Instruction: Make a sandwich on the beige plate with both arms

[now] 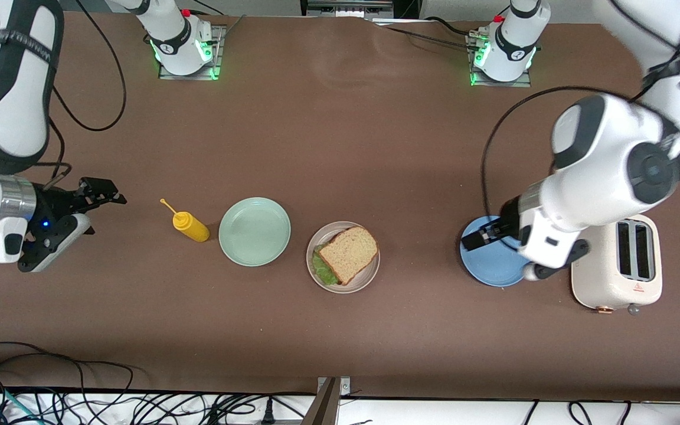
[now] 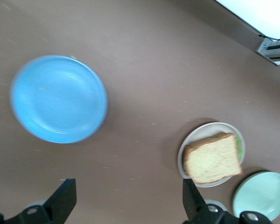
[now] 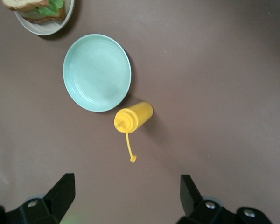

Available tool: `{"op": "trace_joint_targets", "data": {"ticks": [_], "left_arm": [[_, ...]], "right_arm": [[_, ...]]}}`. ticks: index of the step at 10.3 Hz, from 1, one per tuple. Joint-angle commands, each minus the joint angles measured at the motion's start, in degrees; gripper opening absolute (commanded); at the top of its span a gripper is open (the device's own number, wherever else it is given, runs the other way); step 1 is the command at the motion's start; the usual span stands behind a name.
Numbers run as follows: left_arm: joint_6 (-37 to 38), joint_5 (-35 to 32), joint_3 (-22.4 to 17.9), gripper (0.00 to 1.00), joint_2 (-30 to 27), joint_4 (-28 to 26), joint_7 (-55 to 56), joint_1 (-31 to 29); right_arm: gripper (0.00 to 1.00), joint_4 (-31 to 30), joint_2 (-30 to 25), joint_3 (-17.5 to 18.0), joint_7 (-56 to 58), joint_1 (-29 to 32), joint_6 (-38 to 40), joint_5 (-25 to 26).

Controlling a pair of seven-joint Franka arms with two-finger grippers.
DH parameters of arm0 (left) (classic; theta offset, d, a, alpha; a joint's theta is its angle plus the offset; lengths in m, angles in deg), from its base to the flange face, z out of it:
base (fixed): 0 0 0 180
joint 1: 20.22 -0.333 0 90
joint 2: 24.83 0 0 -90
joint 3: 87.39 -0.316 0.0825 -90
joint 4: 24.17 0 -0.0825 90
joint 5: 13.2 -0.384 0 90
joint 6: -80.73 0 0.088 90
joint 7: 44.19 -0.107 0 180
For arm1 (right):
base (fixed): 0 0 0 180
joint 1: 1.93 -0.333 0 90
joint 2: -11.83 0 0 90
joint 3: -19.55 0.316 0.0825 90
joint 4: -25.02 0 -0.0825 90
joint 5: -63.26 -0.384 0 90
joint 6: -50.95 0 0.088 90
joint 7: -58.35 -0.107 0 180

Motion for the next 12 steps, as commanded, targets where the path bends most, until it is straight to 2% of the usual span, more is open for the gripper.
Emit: {"op": "trace_joint_targets", "data": {"ticks": [1,4,5,7,8,12], "left_arm": [[5.18,-7.93,0.43,1.0,-4.8,-1.83,-6.93,-1.81],[6.86,-8.32,1.12,1.0,-6.57,-0.6,-18.87,-9.0],[7.91,-8.4,0.87,1.0,-6.66,-0.51,-21.09,-10.07],[7.92,-9.02,0.69,1.0,-7.89,-0.59,-28.53,-12.44],[7.92,-9.19,0.51,1.0,-8.15,-1.03,-33.45,-12.71],[7.93,-8.23,1.04,1.0,-10.61,-4.1,-34.91,-15.0]], "right_arm": [[1.0,-9.87,-8.78,13.5,-11.6,6.64,-3.54,10.28],[1.0,-26.72,-20.9,26.51,-36.37,13.76,-11.44,21.98],[1.0,-31.48,-24.94,28.29,-39.4,15.18,-13.55,22.71],[1.0,-33.28,-29.1,28.13,-42.84,19.82,-14.71,21.93],[1.0,-33.11,-30.07,26.91,-42.86,19.59,-15.06,21.92],[1.0,-31.53,-29.82,25.67,-45.41,19.5,-15.33,21.84]]}}
